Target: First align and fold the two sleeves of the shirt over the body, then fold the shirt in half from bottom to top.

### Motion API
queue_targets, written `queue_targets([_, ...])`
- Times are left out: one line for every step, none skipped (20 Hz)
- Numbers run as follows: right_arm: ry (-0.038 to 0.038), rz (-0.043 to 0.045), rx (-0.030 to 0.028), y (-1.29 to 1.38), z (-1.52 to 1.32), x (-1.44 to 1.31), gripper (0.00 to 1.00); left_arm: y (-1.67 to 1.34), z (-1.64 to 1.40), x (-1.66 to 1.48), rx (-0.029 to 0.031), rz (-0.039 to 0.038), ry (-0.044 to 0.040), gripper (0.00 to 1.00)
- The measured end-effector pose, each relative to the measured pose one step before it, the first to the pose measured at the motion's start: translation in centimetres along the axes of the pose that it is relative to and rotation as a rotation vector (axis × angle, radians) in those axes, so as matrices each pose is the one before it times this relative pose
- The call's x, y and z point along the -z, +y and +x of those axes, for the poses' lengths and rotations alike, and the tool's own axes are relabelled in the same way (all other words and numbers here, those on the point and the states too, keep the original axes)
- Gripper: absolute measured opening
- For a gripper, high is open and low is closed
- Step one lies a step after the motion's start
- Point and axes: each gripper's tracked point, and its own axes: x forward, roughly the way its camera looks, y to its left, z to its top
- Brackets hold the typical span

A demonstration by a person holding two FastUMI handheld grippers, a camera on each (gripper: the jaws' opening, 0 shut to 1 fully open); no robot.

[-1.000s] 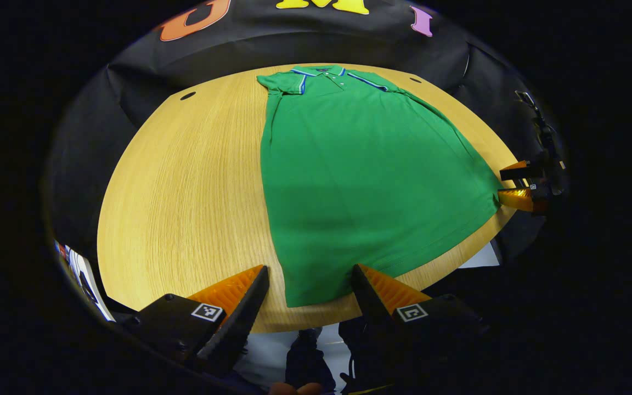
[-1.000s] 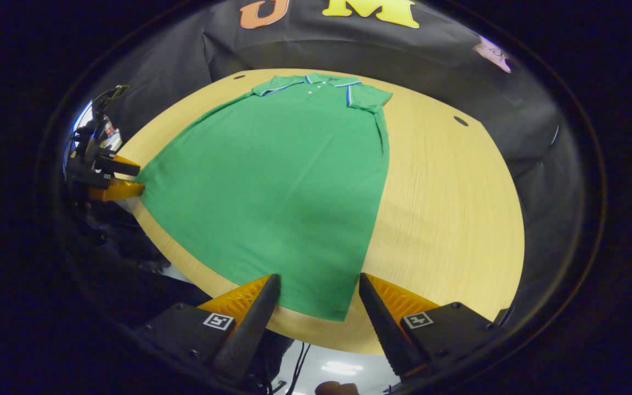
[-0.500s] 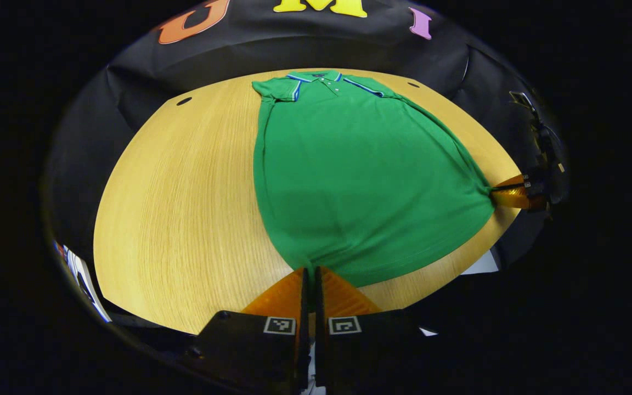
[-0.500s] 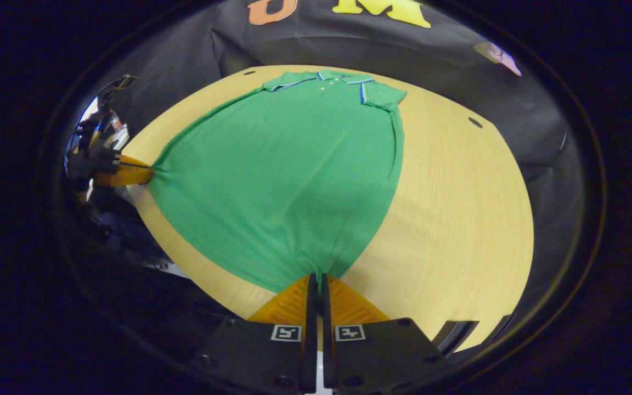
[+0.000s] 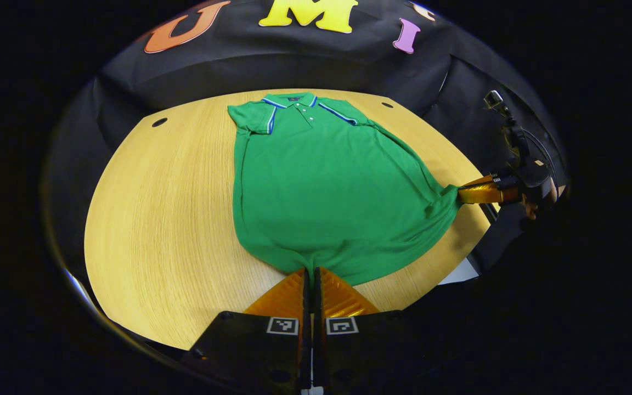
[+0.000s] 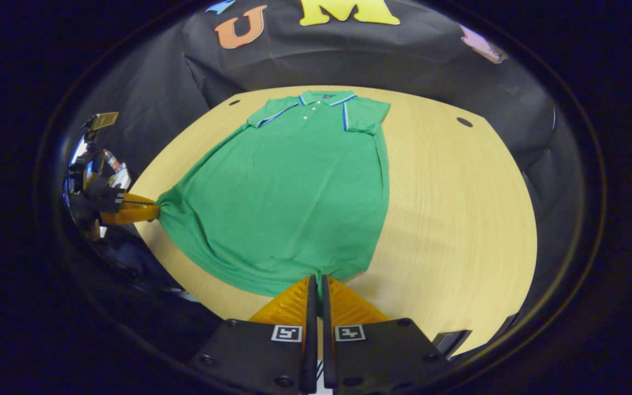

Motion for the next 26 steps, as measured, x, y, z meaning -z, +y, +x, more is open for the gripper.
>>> queue_targets([-0.01440,0.01116,0.00548,-0.258,-0.062,-0.855,0.07,0.404,0.015,-0.746,-0.00154,0.00578,-0.00948,0.04])
queue_targets([-0.01522,0.00741,0.00569,-0.265,-0.131,-0.888,0.07,0.396,-0.048,-0.924,-0.00161,0.00591,-0.01375,0.04])
queue_targets([-0.02000,0.00358,0.00815,-0.302,-0.111,-1.079,0.07,0.193,-0.186,-0.987,0.00471,0.00376,-0.01497,0.04])
queue_targets([-0.02164,0.00358,0.00627,-0.200,-0.071,-1.140,0.07,0.158,-0.060,-1.112,0.00671,0.00493,-0.01816,0.04])
queue_targets([-0.02221,0.00443,0.00644,-0.191,0.007,-1.157,0.07,0.345,0.124,-1.102,0.00427,-0.00114,-0.01349,0.04])
queue_targets([-0.02026,0.00462,0.00611,-0.164,0.030,-1.164,0.07,0.110,0.194,-1.251,0.00764,0.00175,-0.01934,0.04])
queue_targets([-0.01802,0.00817,0.00415,-0.072,0.160,-1.163,0.07,0.214,0.033,-1.247,0.00417,-0.00071,-0.02016,0.04])
queue_targets([-0.01712,0.01070,0.00139,0.019,0.136,-1.169,0.07,0.152,0.154,-1.244,0.00241,-0.00386,-0.01955,0.04])
queue_targets([-0.01869,0.00998,-0.00012,0.028,0.144,-1.367,0.07,0.379,0.087,-1.158,-0.00417,-0.00039,-0.01986,0.04])
queue_targets([-0.02208,0.00411,-0.00009,-0.008,0.114,-1.416,0.07,0.433,0.114,-1.302,-0.00718,0.00417,-0.01918,0.04])
queue_targets([-0.02171,-0.00323,0.00289,-0.055,0.206,-1.491,0.07,0.383,0.399,-1.414,-0.00882,0.00042,-0.01949,0.04])
queue_targets([-0.02425,-0.00497,0.00316,-0.117,0.172,-1.460,0.07,0.551,0.263,-1.396,-0.01464,-0.00384,-0.01577,0.04])
queue_targets([-0.02062,-0.00273,0.00390,-0.141,0.159,-1.362,0.07,0.320,0.319,-1.170,-0.00693,-0.00818,-0.01937,0.04])
queue_targets([-0.01891,-0.00165,0.00597,-0.157,0.167,-1.212,0.07,0.175,0.277,-1.345,-0.00200,-0.01101,-0.02344,0.04])
queue_targets([-0.01467,-0.00361,0.00593,-0.290,0.241,-1.209,0.07,0.227,0.149,-1.206,-0.00728,-0.00681,-0.01887,0.04])
queue_targets([-0.01293,-0.00278,0.00398,-0.172,0.315,-1.125,0.07,0.294,0.237,-1.104,-0.00535,0.00136,-0.01678,0.04])
queue_targets([-0.01385,0.00077,0.00247,-0.161,0.275,-1.189,0.07,0.328,0.244,-0.997,-0.00556,0.00681,-0.01290,0.04])
queue_targets([-0.01336,0.00063,0.00069,-0.168,0.352,-1.157,0.07,0.502,0.358,-0.832,-0.01368,0.00649,-0.00873,0.04])
queue_targets([-0.00902,-0.00224,-0.00146,-0.097,0.354,-1.077,0.07,0.615,0.372,-0.865,-0.01284,-0.00147,-0.00805,0.04])
queue_targets([-0.00223,-0.00209,0.00189,-0.281,0.422,-0.899,0.07,0.407,0.436,-0.996,-0.00573,-0.01014,-0.01387,0.04])
queue_targets([0.00246,0.00317,-0.00340,-0.122,0.550,-0.788,0.07,0.213,0.505,-1.042,-0.00571,-0.01094,-0.01490,0.04])
queue_targets([-0.00246,0.00553,-0.00290,-0.062,0.543,-0.817,0.07,0.306,0.613,-0.998,-0.00530,-0.00801,-0.01241,0.04])
queue_targets([-0.00205,0.00049,-0.00132,-0.150,0.554,-0.792,0.07,0.323,0.302,-0.792,-0.00554,-0.00244,-0.00895,0.04])
queue_targets([-0.00582,-0.00467,-0.00191,-0.051,0.452,-0.815,0.09,0.249,0.542,-0.837,-0.00227,0.00188,-0.00904,0.04])
queue_targets([-0.00616,-0.00590,-0.00116,0.007,0.583,-0.895,0.10,0.163,0.484,-0.434,-0.00163,0.00573,-0.00775,0.04])
queue_targets([-0.00714,-0.00611,-0.00163,0.014,0.631,-0.812,0.10,0.251,0.596,-0.733,-0.00399,0.00727,-0.00724,0.04])
